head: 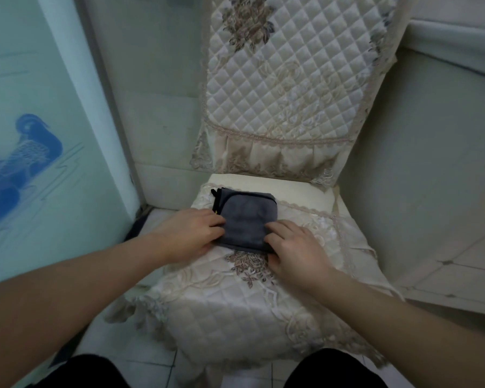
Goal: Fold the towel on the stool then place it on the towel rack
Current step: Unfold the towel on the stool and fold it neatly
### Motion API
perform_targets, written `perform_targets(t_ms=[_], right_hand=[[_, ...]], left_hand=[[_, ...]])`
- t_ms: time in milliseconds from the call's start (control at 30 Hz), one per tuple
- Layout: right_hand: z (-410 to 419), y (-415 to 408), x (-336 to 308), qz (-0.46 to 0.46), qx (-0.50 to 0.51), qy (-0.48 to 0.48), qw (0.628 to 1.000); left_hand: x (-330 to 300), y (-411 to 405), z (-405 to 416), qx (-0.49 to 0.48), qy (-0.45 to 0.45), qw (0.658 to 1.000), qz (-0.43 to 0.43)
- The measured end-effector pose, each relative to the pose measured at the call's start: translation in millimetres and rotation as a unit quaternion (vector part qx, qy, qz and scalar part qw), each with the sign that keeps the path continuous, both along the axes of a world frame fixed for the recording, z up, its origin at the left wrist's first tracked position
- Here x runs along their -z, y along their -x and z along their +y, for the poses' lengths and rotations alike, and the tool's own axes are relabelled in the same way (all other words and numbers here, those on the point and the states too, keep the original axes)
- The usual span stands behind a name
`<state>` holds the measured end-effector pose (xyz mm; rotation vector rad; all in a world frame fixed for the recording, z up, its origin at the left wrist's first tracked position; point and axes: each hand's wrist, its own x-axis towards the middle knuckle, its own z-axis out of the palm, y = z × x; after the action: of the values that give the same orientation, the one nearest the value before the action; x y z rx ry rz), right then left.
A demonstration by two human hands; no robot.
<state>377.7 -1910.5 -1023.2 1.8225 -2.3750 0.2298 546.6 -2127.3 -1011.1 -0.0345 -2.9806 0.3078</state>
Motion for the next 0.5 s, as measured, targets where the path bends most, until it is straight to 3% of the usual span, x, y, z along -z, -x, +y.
perform_targets(t_ms=[167, 333, 500], right_hand=[[0.3, -4.4, 2.4, -0.010, 0.023, 0.019, 1.000], [0.9, 2.0, -2.7, -0.015, 0.054, 0.054, 0.997], [-2.5, -6.3, -1.3, -0.013, 0.040, 0.047, 0.998]], left_hand=[[5.0, -7.2, 1.2, -0.039, -0.033, 0.997, 0.053], [-3.3, -1.5, 3.3, -0.032, -0.134, 0.979, 0.148], [-17.9, 10.9, 4.4, -0.046, -0.223, 0.956, 0.184]])
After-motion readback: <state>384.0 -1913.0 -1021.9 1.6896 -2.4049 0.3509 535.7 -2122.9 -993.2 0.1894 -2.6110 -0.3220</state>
